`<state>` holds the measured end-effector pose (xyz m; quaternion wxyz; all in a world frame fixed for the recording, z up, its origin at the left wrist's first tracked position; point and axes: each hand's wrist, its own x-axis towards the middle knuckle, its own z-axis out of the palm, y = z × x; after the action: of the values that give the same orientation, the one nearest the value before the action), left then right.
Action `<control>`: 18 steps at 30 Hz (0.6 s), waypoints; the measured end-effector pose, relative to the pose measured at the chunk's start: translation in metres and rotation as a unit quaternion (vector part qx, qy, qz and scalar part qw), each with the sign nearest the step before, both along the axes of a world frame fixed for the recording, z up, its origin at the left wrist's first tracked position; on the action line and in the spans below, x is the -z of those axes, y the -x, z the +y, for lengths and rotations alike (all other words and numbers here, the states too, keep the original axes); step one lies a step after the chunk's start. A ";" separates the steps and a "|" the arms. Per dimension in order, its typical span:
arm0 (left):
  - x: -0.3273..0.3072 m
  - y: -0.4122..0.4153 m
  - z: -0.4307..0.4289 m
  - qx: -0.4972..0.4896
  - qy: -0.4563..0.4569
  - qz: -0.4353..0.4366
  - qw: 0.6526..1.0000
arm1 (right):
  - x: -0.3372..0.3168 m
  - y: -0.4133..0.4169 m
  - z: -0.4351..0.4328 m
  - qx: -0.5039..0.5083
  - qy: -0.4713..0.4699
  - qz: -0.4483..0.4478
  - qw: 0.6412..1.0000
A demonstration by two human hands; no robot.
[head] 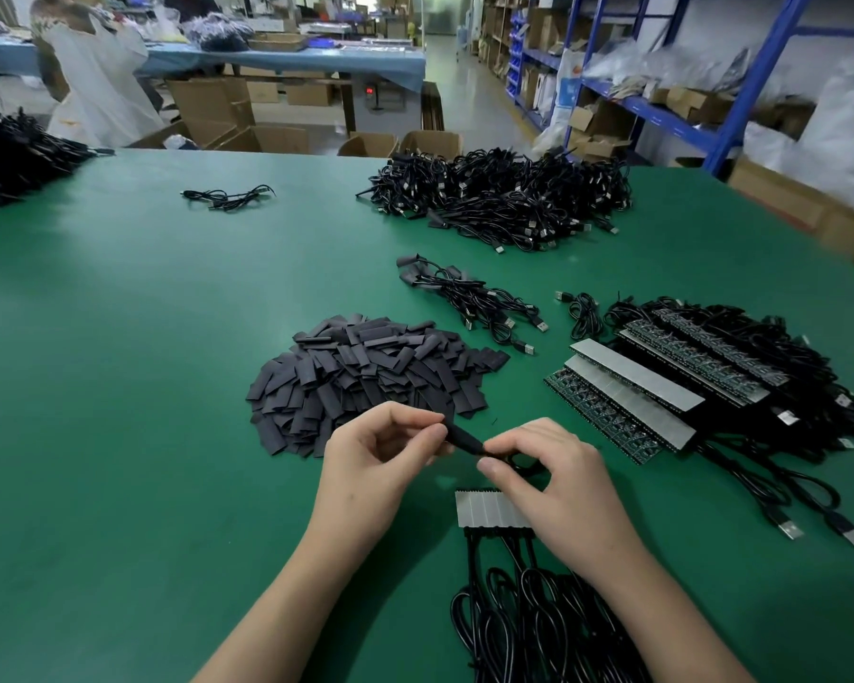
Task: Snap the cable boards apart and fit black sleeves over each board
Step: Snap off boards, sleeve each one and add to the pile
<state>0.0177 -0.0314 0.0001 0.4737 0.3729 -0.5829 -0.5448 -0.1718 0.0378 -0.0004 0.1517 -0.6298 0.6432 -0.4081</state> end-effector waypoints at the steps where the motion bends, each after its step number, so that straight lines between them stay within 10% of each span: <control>1: -0.001 0.000 0.000 0.003 -0.012 0.013 1.000 | -0.001 0.001 0.000 -0.004 -0.001 0.022 1.000; 10: -0.002 -0.006 -0.006 -0.016 -0.056 0.056 0.997 | 0.001 0.013 -0.004 -0.009 -0.010 0.111 0.994; 14: -0.001 -0.008 -0.005 0.014 0.016 -0.128 0.992 | -0.004 0.017 -0.005 0.025 0.010 0.061 0.998; 18: -0.001 -0.009 0.000 0.053 0.164 -0.373 0.911 | -0.020 0.023 -0.017 0.049 0.041 0.027 0.998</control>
<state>0.0262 -0.0311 0.0007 0.2467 0.4348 -0.8173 -0.2866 -0.1943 0.0213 0.0198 0.0883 -0.6142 0.6598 -0.4239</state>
